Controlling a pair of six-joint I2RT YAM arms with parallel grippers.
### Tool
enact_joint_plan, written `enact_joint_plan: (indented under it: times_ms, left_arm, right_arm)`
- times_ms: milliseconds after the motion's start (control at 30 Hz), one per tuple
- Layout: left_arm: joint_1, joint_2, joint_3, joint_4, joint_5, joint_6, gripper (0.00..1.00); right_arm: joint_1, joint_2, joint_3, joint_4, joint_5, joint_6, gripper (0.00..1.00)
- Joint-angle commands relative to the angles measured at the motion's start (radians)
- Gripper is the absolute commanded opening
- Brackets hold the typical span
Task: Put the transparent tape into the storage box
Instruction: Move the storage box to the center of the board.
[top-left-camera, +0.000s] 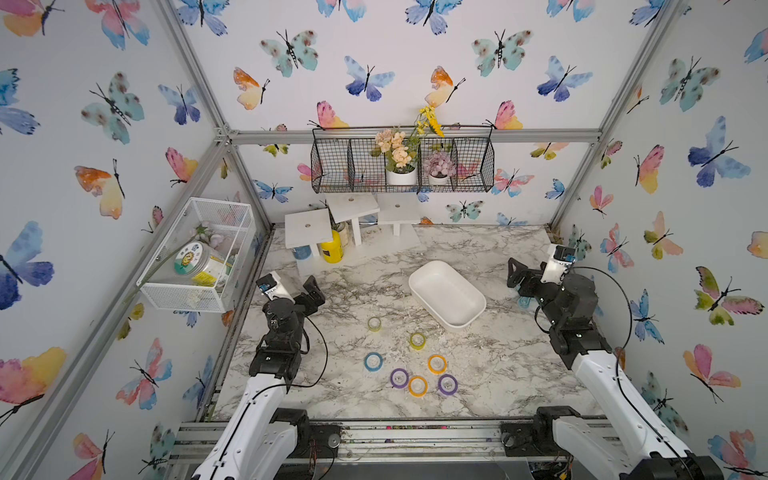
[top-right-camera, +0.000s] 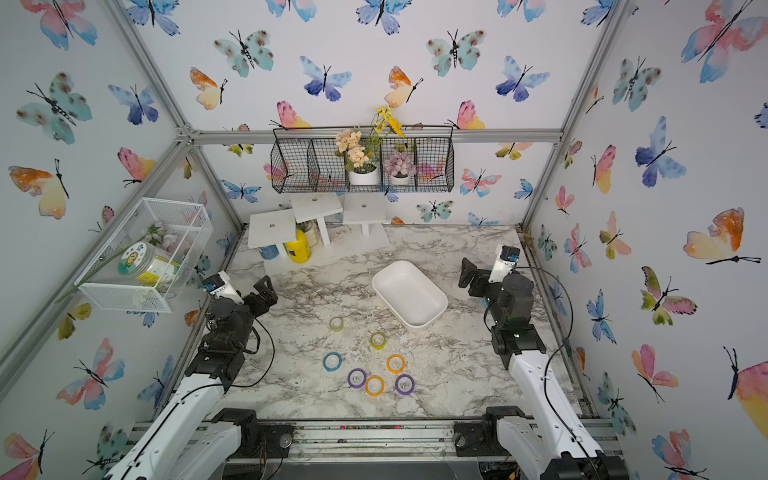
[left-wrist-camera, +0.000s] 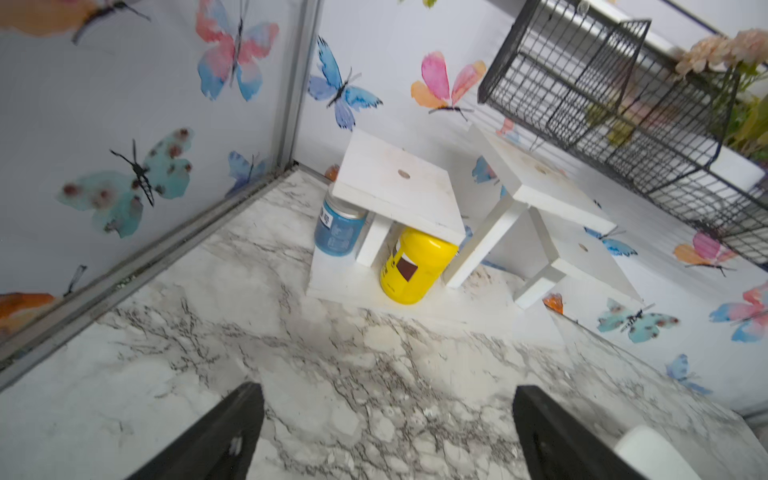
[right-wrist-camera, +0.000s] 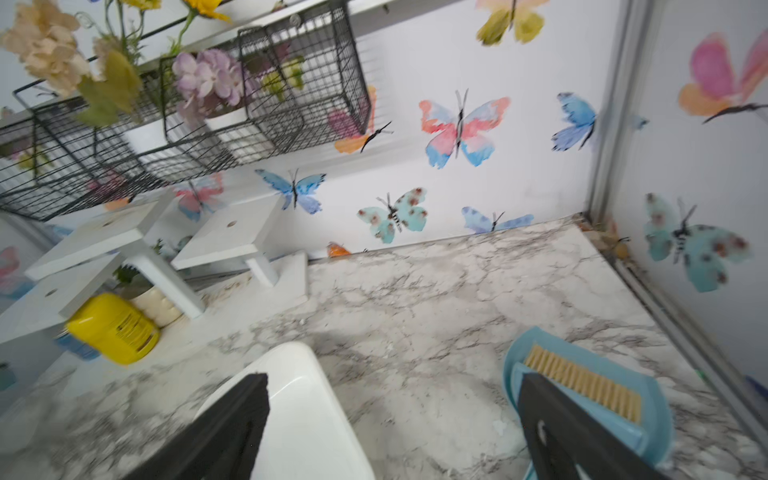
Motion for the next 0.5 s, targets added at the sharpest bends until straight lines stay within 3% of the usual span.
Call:
enact_joint_plan:
  times_ms: [0,133,233,333,467]
  left_arm:
    - [-0.002,0.012,0.027,-0.109,0.263,-0.017,0.99]
    - [-0.027,0.031,0.006,-0.061,0.404,-0.038,0.99]
    - [-0.088,0.045,-0.007,-0.036,0.411,0.001,0.99]
    - [-0.14,0.068,-0.022,-0.01,0.432,0.071,0.99]
    - [-0.169,0.071,-0.116,0.144,0.519,0.068,0.99]
  right_arm:
    - [-0.002,0.039,0.034,-0.138,-0.26,0.048,0.99]
    - [0.001,0.107,0.057,-0.209,-0.359,0.076,0.99]
    - [0.021,0.12,0.05,-0.235,-0.384,0.089,0.99]
    - [0.07,0.133,0.054,-0.274,-0.355,0.087,0.98]
    - [0.138,0.195,0.096,-0.337,-0.32,0.085,0.99]
